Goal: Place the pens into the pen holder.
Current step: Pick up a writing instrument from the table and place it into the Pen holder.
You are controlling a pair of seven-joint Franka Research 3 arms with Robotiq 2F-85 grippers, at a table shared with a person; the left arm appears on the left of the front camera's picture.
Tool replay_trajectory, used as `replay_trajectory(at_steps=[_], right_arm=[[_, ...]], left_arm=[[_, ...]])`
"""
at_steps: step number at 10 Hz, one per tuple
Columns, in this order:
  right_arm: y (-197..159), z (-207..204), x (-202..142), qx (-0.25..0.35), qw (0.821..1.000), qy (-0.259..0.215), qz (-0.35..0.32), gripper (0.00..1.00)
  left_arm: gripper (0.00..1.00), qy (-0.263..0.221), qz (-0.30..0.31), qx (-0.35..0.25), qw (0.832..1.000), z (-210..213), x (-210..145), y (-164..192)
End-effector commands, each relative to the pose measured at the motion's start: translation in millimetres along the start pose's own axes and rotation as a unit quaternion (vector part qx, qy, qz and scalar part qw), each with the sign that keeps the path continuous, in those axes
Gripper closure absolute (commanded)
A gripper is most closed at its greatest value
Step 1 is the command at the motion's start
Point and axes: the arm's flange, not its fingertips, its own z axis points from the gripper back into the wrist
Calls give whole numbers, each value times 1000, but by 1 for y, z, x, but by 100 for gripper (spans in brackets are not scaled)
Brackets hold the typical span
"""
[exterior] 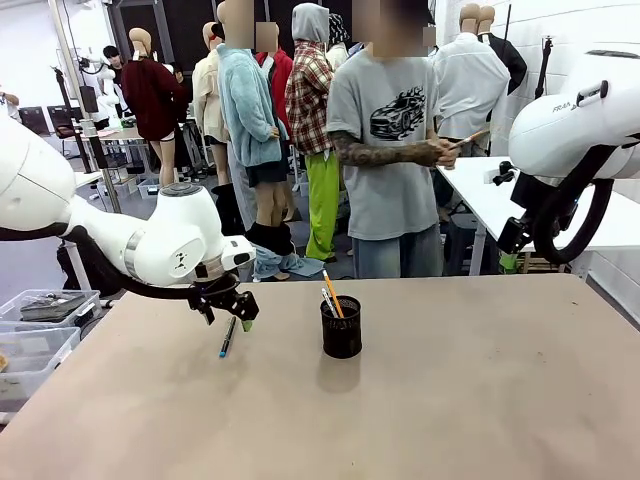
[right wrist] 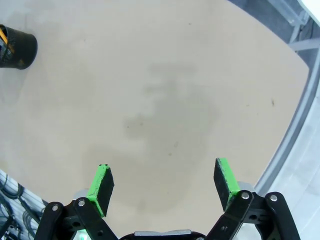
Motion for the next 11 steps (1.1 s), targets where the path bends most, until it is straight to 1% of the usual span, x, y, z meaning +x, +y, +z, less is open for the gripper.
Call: replay_trajectory(at_steps=[1,3,4,6,8,9,11], right_arm=[[-1,0,-1,-6,1000,2,-1,0],[-1,0,-1,-6,1000,2,-1,0],[-1,0,-1,-6,1000,2,-1,0],[-1,0,-1,-6,1000,2,-1,0],[-1,0,-1,-6,1000,2,-1,0],[-1,0,-1,-6,1000,2,-1,0],[-1,0,-1,-6,1000,2,-1,0]], left_arm=[[0,21,24,4,999,-5,11,-2],[0,40,30,0,999,-19,16,3],[8,43,32,-1,999,-24,16,3],[48,40,29,-8,999,-24,16,5],[88,51,31,-4,998,-25,15,6],[100,53,32,-6,998,-24,15,6],[100,62,29,-8,998,-25,14,7]])
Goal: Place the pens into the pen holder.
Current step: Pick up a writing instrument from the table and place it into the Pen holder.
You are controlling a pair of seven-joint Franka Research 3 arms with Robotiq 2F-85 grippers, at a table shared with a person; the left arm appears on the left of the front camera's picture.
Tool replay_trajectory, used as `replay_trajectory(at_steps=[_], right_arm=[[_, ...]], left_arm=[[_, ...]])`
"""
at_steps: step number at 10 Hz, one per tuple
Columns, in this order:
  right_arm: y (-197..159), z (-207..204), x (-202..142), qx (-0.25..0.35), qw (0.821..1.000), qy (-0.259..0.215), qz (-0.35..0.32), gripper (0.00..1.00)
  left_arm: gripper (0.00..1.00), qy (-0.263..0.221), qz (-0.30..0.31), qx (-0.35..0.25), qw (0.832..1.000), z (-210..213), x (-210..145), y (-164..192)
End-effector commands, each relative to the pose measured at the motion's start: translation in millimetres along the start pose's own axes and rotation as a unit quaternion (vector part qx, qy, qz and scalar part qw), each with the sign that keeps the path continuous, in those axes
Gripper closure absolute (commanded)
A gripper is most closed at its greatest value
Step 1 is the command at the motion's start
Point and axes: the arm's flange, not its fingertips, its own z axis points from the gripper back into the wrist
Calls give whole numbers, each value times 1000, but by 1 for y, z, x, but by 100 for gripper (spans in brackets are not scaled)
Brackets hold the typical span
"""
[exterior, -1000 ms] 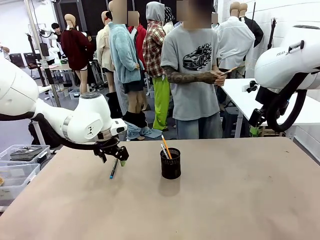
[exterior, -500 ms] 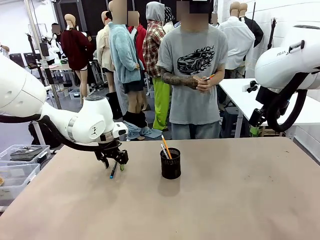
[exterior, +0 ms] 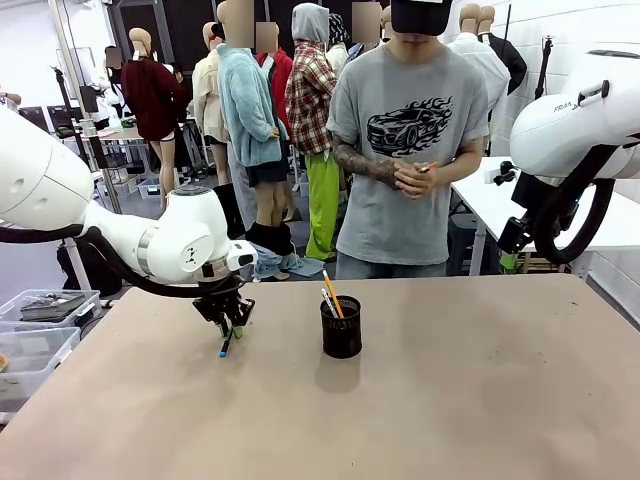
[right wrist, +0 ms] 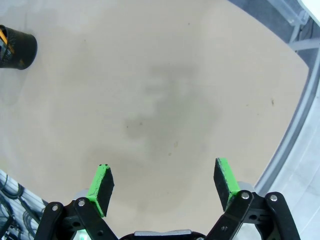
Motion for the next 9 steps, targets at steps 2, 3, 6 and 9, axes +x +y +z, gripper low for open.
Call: replay_trajectory(at_steps=[2,3,6,9], right_arm=[[1,0,0,-7,1000,2,1,0],[1,0,0,-7,1000,2,1,0],[1,0,0,-7,1000,2,1,0],[1,0,0,-7,1000,2,1,0]], left_arm=[[100,27,4,1,1000,-7,0,5],[100,30,3,2,1000,-8,-1,6],[100,10,-37,-21,999,-3,-8,5],[100,-52,-95,-62,992,25,-24,10]])
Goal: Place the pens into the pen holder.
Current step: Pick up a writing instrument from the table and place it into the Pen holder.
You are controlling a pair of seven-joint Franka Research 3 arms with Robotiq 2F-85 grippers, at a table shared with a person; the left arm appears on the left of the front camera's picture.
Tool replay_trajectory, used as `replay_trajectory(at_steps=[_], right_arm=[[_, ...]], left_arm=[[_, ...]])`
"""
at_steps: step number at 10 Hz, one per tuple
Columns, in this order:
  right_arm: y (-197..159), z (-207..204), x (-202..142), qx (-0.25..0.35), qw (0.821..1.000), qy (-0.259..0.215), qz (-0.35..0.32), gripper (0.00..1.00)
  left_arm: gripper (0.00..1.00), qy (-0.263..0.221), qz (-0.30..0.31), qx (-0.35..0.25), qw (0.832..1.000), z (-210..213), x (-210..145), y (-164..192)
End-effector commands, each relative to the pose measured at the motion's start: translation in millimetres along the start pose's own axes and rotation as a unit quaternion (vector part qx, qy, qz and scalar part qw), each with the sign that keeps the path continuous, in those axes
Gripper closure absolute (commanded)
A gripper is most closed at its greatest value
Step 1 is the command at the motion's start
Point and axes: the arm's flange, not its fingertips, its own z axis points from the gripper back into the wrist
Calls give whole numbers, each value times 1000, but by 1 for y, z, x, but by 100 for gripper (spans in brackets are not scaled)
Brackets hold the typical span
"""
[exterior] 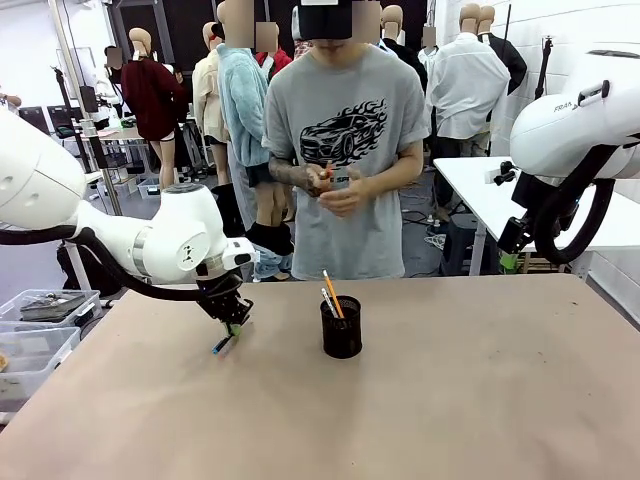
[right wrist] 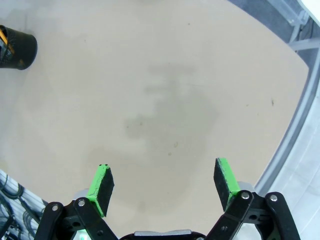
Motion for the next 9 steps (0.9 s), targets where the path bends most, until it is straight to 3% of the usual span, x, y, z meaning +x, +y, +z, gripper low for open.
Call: replay_trajectory(at_steps=[1,3,5,6,9], right_arm=[[1,0,0,-7,1000,2,1,0],[1,0,0,-7,1000,2,1,0],[1,0,0,-7,1000,2,1,0],[1,0,0,-7,1000,2,1,0],[1,0,0,-7,1000,2,1,0]], left_arm=[[100,-47,-51,-61,996,16,-19,10],[100,-113,-90,-111,983,22,-23,12],[100,-137,-118,-140,974,23,-24,11],[100,-169,-157,-187,955,23,-25,10],[100,-218,-206,-235,924,18,-25,9]])
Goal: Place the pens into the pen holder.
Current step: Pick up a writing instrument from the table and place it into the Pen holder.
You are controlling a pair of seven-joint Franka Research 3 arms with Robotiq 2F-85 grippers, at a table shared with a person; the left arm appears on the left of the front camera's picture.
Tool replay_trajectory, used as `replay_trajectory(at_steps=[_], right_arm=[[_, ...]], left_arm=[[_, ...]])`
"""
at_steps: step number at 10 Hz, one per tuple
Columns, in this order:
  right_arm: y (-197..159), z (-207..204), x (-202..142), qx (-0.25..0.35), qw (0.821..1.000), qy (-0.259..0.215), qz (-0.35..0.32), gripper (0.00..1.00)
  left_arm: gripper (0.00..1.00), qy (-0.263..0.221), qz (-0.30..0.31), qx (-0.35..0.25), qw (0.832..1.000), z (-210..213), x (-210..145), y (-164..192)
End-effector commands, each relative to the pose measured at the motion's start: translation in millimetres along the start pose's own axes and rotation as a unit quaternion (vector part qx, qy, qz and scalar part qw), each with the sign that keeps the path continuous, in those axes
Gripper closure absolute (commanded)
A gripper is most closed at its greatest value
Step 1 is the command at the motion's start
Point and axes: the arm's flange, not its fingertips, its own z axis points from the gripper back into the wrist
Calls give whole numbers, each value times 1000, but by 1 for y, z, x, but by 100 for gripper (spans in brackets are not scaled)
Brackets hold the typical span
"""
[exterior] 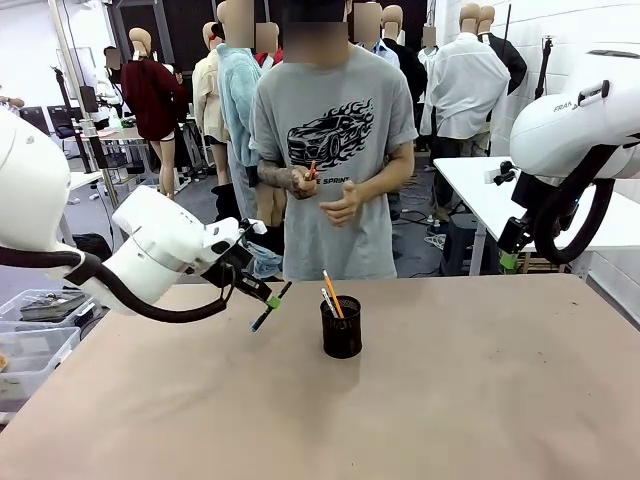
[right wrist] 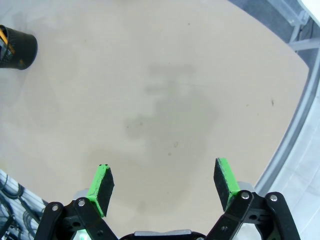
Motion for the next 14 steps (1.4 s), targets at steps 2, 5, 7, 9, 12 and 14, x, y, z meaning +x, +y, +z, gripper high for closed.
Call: replay_trajectory(at_steps=[2,5,7,9,12,14], right_arm=[[0,0,0,-7,1000,2,0,0],[0,0,0,-7,1000,2,0,0],[0,0,0,-7,1000,2,0,0],[0,0,0,-7,1000,2,0,0],[0,0,0,-7,1000,2,0,0],[0,0,0,-7,1000,2,0,0]], left_arm=[[100,-40,-37,-52,997,5,-29,9],[100,-84,-77,-98,989,-1,-34,10],[100,-114,-137,-81,981,50,-53,1],[100,-180,-174,-33,968,137,-93,-7],[100,-259,-199,-75,942,209,-154,-5],[100,-286,-192,-83,935,220,-171,-1]])
